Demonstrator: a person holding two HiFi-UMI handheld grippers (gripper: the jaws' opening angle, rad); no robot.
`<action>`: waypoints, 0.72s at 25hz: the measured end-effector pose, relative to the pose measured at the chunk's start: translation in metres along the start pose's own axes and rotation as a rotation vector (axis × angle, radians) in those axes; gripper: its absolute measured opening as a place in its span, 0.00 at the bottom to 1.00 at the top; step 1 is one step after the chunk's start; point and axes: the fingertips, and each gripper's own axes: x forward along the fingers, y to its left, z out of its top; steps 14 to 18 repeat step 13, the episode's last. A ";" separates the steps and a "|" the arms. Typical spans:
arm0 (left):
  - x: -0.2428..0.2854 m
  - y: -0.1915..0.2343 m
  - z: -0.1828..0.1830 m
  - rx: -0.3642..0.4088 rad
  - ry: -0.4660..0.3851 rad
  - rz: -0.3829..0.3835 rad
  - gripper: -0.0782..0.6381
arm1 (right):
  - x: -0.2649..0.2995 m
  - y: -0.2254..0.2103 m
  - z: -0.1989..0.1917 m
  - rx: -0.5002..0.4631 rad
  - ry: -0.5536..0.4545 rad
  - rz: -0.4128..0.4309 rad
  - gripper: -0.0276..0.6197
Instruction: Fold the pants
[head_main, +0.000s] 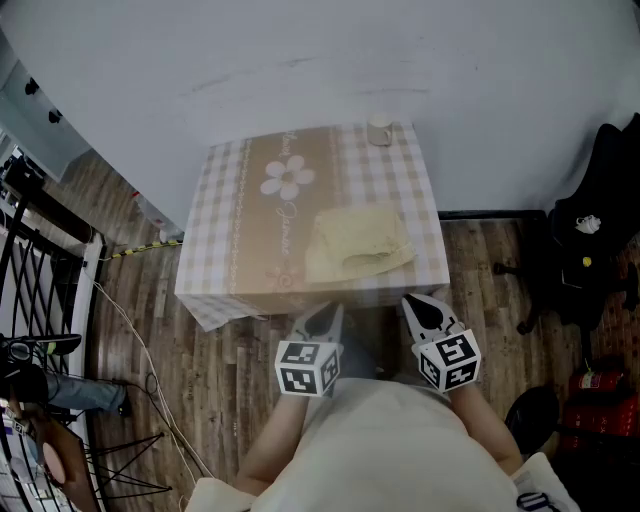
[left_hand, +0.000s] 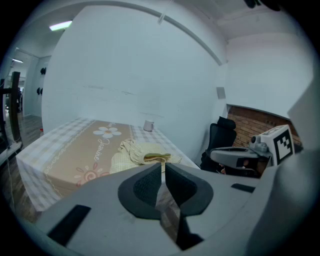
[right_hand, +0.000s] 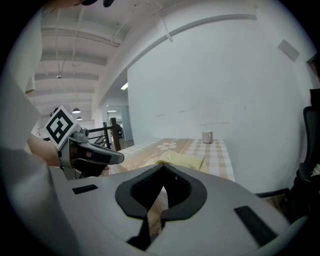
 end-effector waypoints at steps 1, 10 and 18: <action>0.001 0.000 0.000 -0.001 0.000 0.001 0.14 | 0.001 0.000 0.001 0.004 -0.001 0.002 0.04; 0.007 0.007 0.004 -0.015 0.000 0.000 0.14 | 0.008 0.000 0.007 0.007 -0.007 0.017 0.04; 0.008 0.010 0.005 -0.021 0.001 0.002 0.14 | 0.010 0.000 0.007 0.001 -0.005 0.020 0.04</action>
